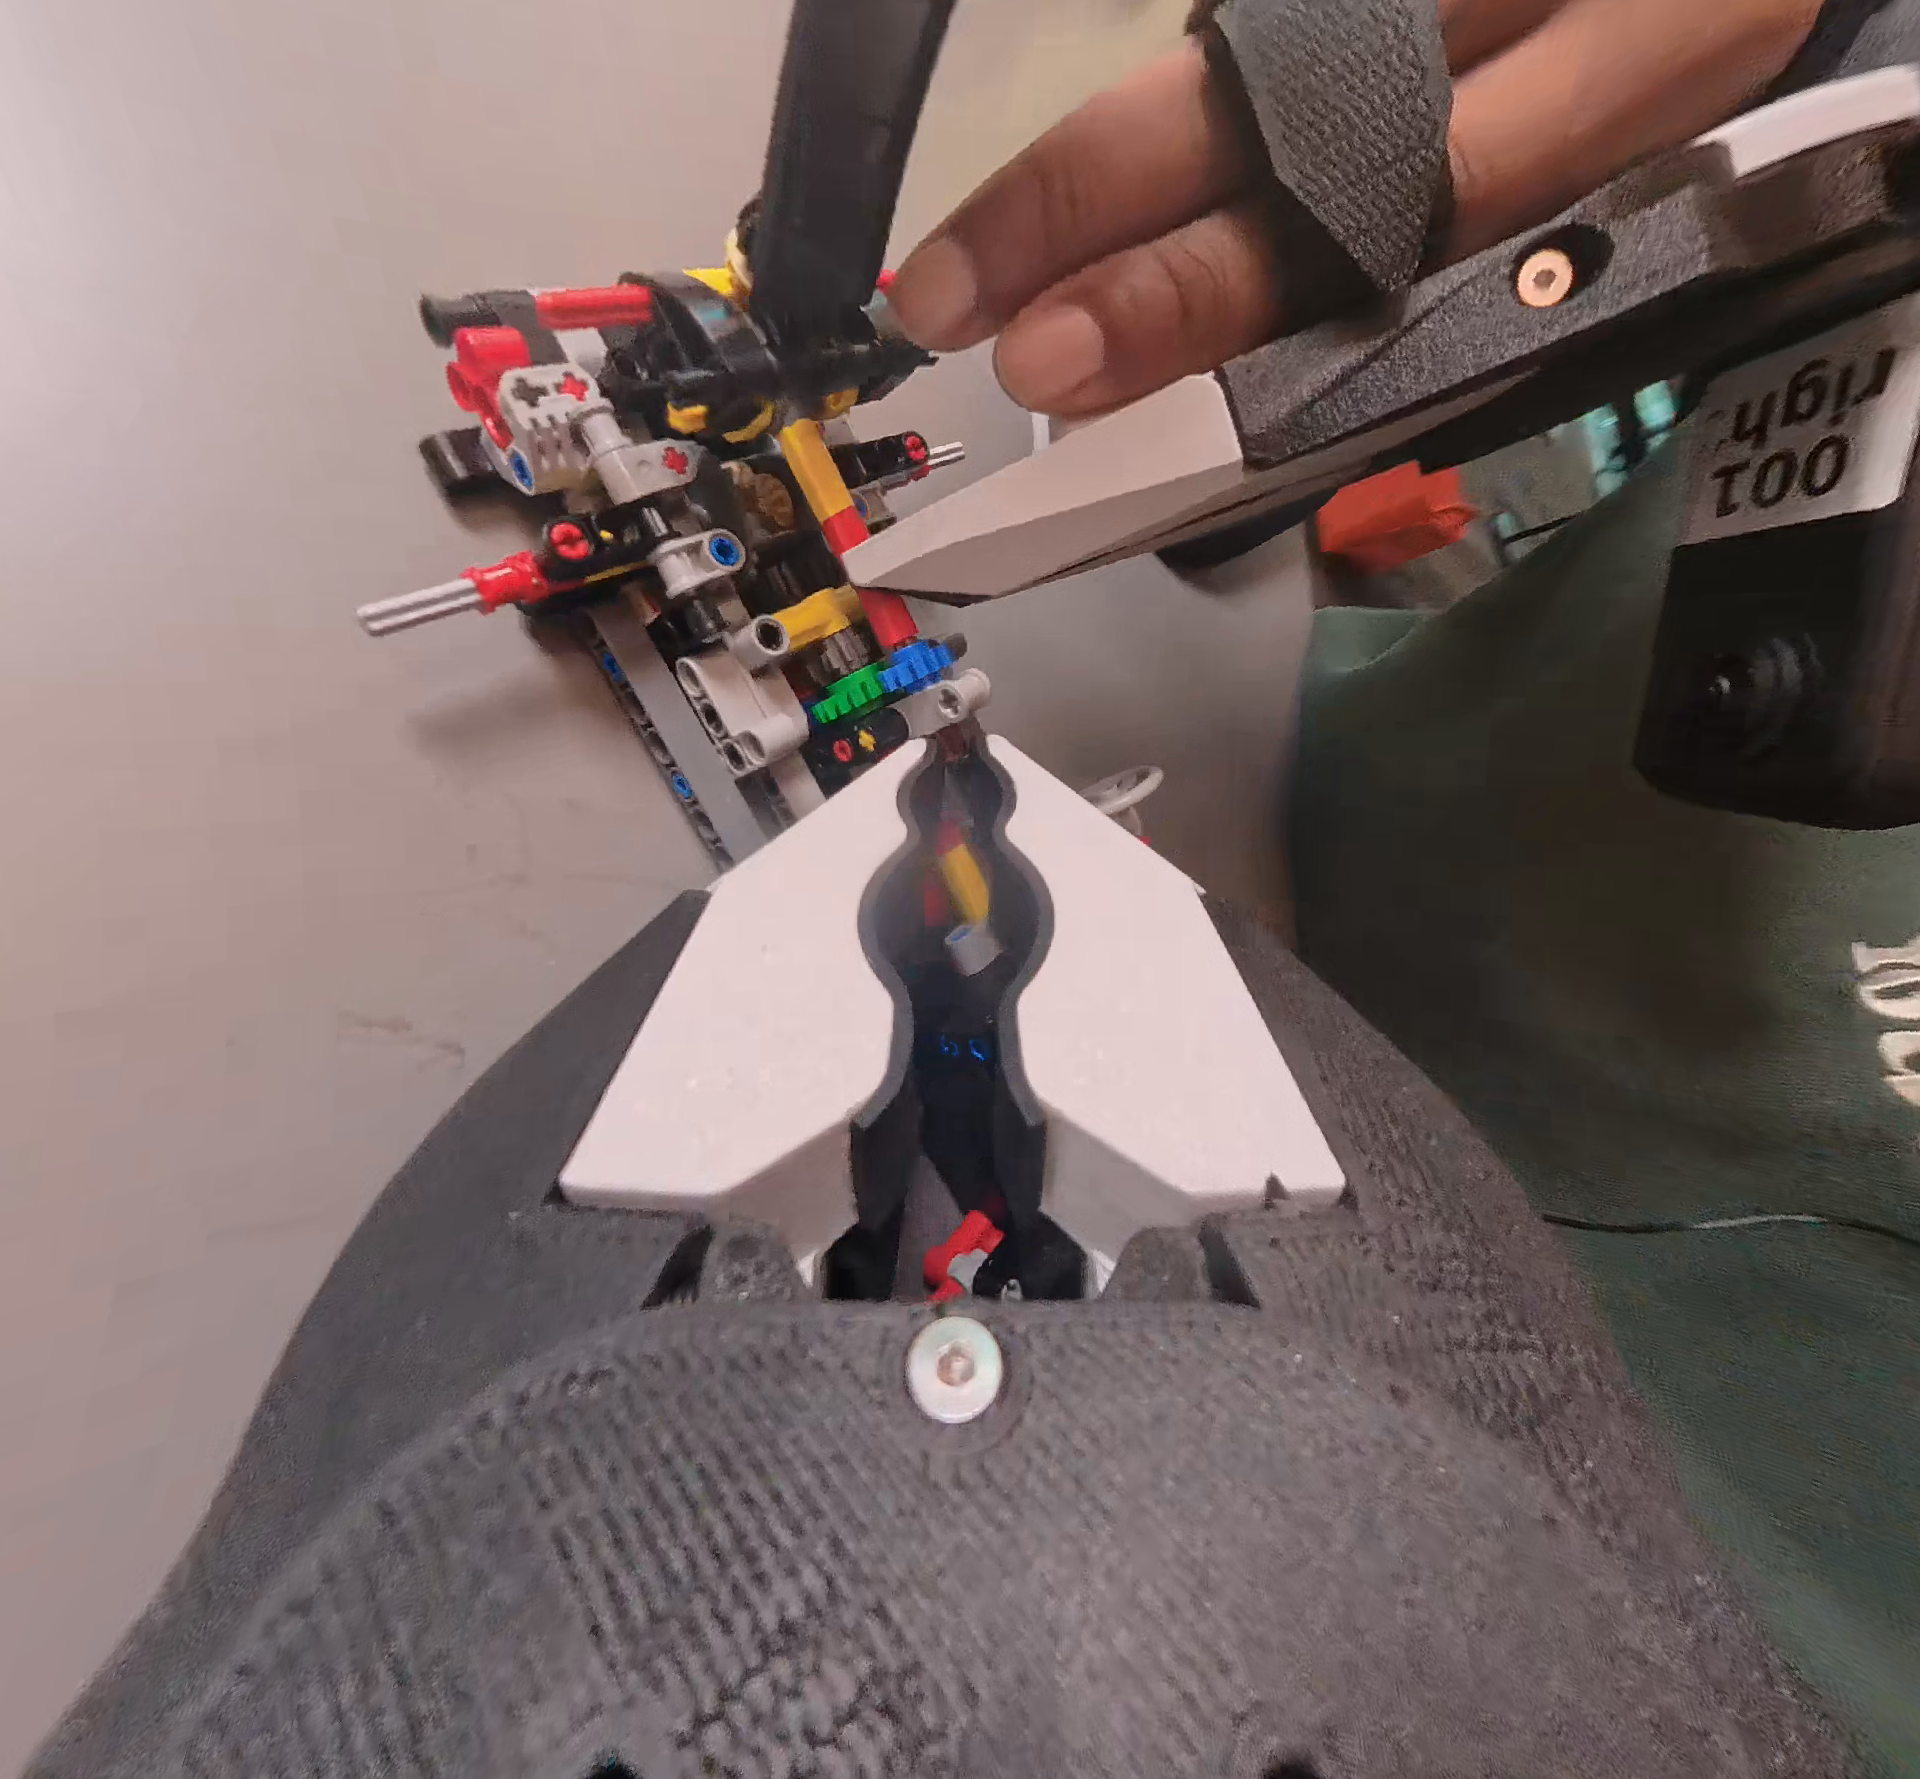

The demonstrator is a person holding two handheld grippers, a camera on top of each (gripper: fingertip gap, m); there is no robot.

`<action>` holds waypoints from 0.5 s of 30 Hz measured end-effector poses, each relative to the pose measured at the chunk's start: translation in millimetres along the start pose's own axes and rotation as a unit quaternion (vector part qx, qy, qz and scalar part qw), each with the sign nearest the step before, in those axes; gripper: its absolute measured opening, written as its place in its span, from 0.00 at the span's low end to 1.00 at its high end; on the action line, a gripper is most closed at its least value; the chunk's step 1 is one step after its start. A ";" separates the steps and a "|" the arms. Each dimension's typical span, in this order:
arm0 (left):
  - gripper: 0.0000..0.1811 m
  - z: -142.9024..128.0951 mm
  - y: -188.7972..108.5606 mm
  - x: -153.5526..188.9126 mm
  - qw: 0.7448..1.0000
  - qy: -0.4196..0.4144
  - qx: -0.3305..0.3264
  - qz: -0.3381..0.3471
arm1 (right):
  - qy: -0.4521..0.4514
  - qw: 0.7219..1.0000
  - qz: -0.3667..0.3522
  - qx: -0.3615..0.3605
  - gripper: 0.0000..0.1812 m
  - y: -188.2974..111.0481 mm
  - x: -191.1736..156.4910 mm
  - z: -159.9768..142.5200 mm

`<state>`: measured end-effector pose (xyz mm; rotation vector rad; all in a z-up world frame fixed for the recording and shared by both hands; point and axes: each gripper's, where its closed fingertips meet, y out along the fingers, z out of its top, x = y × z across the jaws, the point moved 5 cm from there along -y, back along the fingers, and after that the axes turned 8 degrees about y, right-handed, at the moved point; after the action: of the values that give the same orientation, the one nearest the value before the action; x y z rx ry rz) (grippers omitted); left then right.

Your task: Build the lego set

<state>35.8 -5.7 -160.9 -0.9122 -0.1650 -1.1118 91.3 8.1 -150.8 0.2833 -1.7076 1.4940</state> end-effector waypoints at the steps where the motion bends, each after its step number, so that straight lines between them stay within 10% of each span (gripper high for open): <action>1: 0.01 1.0 0.3 1.4 1.000 0.021 -0.010 0.020 | 0.000 1.000 -0.001 -0.001 0.03 0.1 0.2 -0.3; 15: 0.02 4.0 -0.2 7.5 0.981 0.159 -0.055 0.093 | 0.000 1.000 0.000 0.003 0.03 -0.4 1.3 -2.1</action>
<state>40.4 -8.1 -154.2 -0.8181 0.2421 -1.0836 91.7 10.3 -149.7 0.2870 -1.7041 1.5003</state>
